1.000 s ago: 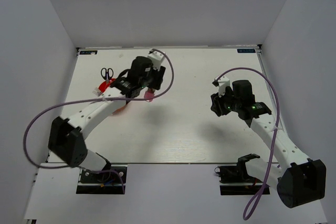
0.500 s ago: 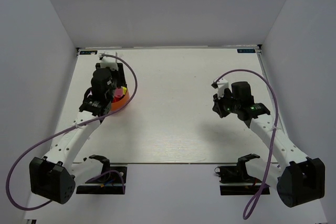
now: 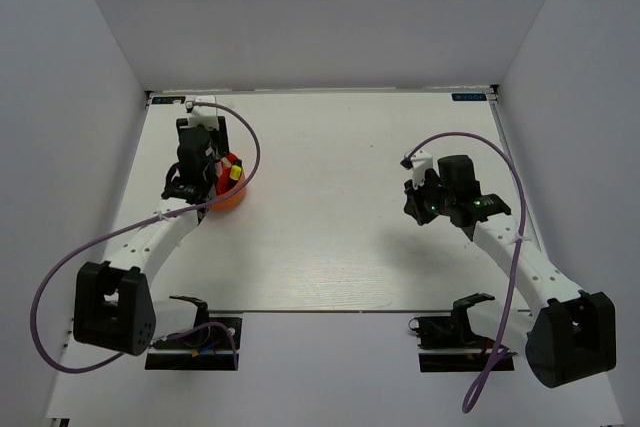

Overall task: Sort the stationery into containers
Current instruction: Move the storage box to the center of the board.

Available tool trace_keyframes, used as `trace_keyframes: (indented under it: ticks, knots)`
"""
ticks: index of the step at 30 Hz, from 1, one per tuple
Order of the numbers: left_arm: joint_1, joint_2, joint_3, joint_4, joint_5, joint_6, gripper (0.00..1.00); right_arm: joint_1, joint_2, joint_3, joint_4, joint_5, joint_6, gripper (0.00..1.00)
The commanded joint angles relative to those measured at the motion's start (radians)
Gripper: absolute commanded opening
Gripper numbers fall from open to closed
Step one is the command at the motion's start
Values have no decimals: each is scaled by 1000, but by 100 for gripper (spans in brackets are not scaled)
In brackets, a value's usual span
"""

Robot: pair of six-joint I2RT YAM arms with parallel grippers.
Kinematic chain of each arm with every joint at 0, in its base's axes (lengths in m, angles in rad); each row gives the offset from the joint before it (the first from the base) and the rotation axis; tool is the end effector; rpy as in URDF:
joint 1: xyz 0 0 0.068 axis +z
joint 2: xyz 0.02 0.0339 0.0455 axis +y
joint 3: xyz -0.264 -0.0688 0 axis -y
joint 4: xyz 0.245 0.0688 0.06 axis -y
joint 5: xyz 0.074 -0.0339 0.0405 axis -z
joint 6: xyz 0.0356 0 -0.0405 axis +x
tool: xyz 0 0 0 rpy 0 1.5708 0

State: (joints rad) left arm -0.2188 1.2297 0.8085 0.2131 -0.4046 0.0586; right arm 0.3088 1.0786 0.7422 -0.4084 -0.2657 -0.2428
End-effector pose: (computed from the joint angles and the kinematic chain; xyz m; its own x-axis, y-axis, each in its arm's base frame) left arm 0.2805 -0.0480 0.2948 -0.2117 0.1022 -0.9720 -0.1643 0.9766 0.1385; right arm 0.2124 0.0776 0.2485 -0.5121 -0.4069 -0.7564 -0.6184 0.7858 -0.0040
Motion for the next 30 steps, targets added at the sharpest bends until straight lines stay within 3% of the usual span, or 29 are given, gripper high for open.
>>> trace_keyframes:
  ticks: [1,13,30]
  knots:
    - [6,22,15,134,-19,59,0,1,10,3,25,-18,-4,0]
    - [45,126,23,253,-28,109,0,0,29,3,23,-12,-7,0]
    - [73,203,9,318,-20,58,0,-4,61,6,20,2,-9,0]
